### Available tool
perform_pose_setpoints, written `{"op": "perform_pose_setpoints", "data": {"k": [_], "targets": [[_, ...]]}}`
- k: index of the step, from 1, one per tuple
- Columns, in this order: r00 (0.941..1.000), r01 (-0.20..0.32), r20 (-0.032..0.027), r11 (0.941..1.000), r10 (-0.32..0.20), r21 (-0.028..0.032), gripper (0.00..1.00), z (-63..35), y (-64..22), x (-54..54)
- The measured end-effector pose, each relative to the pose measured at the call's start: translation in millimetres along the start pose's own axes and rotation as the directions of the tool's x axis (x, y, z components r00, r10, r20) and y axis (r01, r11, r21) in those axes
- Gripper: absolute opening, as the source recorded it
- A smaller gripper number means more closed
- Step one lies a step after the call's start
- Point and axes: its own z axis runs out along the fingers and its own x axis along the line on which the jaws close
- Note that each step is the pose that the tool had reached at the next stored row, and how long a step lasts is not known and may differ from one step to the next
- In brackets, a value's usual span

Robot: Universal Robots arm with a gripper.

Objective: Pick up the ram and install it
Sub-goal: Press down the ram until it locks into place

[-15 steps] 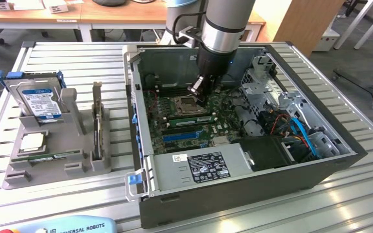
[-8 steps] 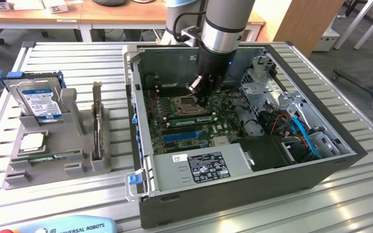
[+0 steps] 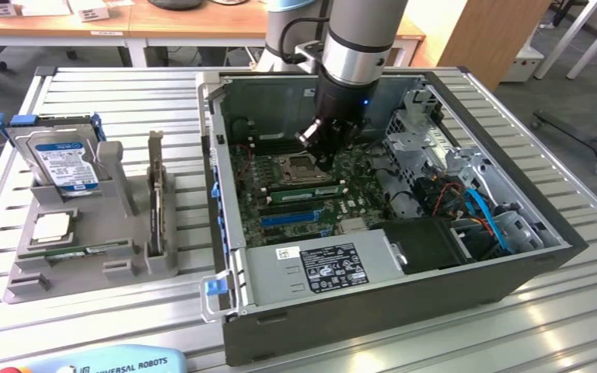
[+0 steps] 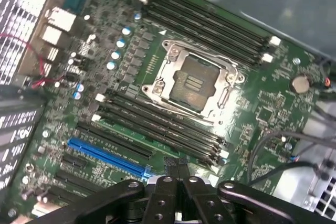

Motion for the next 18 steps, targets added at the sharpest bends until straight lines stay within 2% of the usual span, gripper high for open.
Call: {"op": "perform_pose_setpoints", "data": {"k": [4,9,12,18], "targets": [[0.998,-0.064,0.0018,0.998,0.064,0.0017,0.1,0.1,0.0,0.0],[0.9896,-0.144,0.0043,0.9896,0.144,0.0035,0.1,0.2,0.0,0.0],[0.9817,-0.19,0.0059,0.9817,0.19,0.0045,0.1,0.2,0.0,0.0],[0.9615,-0.275,0.0087,0.9615,0.275,0.0061,0.1,0.3,0.0,0.0]]}}
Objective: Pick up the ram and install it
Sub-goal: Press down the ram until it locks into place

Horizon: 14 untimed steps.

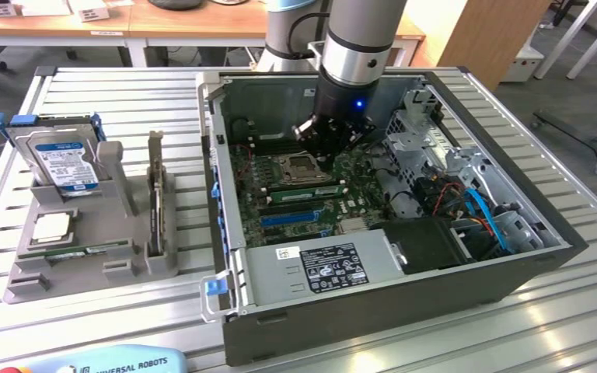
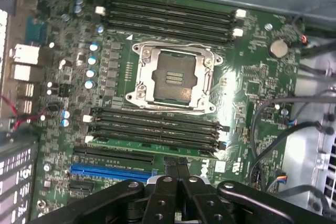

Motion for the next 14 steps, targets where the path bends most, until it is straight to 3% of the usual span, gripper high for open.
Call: {"op": "perform_pose_setpoints", "data": {"k": [8,14], "targets": [[1.0,-0.004,0.0002,1.0,0.004,0.0001,0.1,0.0,0.2,1.6],[1.0,-0.004,-0.0053,1.0,0.004,-0.0003,0.1,-0.1,0.5,5.1]]}}
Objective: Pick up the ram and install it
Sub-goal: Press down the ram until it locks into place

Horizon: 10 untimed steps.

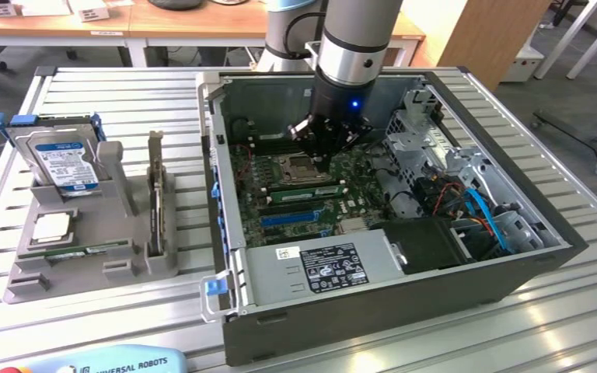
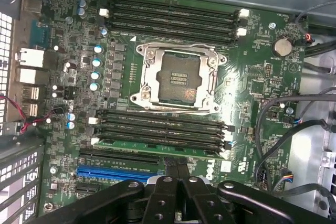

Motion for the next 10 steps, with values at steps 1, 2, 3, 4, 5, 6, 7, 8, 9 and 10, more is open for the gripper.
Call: {"op": "perform_pose_setpoints", "data": {"k": [1,2,3,4,5,6,7,8,9,10], "targets": [[1.0,0.0,-0.0022,1.0,0.0,-0.0001,0.1,0.0,0.0,0.1],[1.0,-0.001,-0.007,1.0,0.001,-0.0008,0.1,0.0,0.0,0.1],[0.9999,-0.002,-0.0128,1.0,0.002,-0.0013,0.1,0.0,0.0,0.0],[0.9998,-0.003,-0.018,1.0,0.003,-0.0019,0.1,0.0,0.0,0.0],[0.9997,-0.004,-0.0221,1.0,0.004,-0.0021,0.1,0.0,0.0,0.0],[0.9997,-0.005,-0.0237,1.0,0.005,-0.0022,0.1,-0.1,0.0,0.1],[0.9997,-0.005,-0.0243,1.0,0.005,-0.0023,0.1,0.0,0.0,0.2],[0.9997,-0.006,-0.0252,1.0,0.006,-0.0025,0.1,0.1,0.0,0.1],[0.9996,-0.008,-0.0268,1.0,0.008,-0.0026,0.1,0.2,0.0,0.0],[0.9996,-0.012,-0.0273,0.9999,0.011,-0.0027,0.1,0.3,0.0,0.1]]}}
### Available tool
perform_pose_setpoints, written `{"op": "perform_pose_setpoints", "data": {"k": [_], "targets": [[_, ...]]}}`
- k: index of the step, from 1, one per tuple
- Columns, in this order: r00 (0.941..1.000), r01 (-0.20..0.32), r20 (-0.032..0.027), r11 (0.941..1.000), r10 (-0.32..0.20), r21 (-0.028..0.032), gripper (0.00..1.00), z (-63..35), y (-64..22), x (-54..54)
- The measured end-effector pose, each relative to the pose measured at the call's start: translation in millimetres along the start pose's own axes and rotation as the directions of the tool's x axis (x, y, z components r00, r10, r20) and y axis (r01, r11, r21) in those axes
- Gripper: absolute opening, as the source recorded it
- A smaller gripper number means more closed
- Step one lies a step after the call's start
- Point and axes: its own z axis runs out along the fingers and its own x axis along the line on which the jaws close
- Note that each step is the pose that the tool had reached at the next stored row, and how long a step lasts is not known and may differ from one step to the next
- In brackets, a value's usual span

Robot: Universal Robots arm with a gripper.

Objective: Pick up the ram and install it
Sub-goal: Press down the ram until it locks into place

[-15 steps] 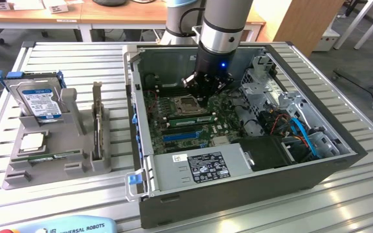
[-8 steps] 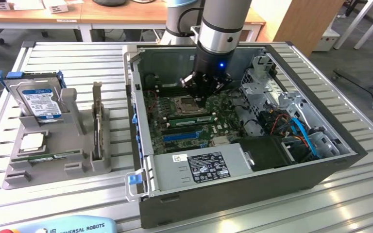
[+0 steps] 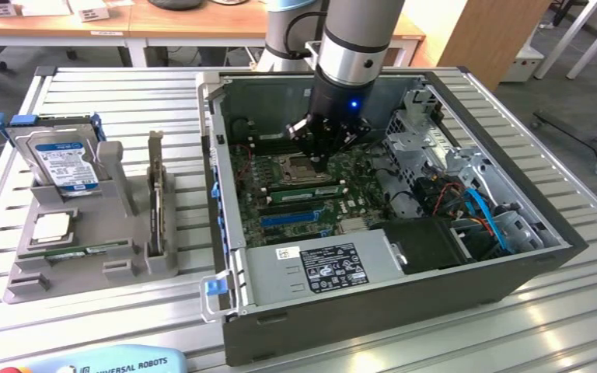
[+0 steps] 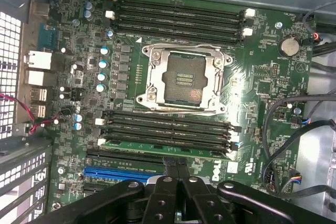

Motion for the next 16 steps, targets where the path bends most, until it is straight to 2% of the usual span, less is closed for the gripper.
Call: {"op": "perform_pose_setpoints", "data": {"k": [5,16], "targets": [[0.9997,-0.025,0.0006,0.9997,0.025,-0.0001,0.1,0.4,0.0,0.0],[0.9996,-0.028,0.0006,0.9996,0.028,-0.0002,0.1,0.4,0.0,0.0]]}}
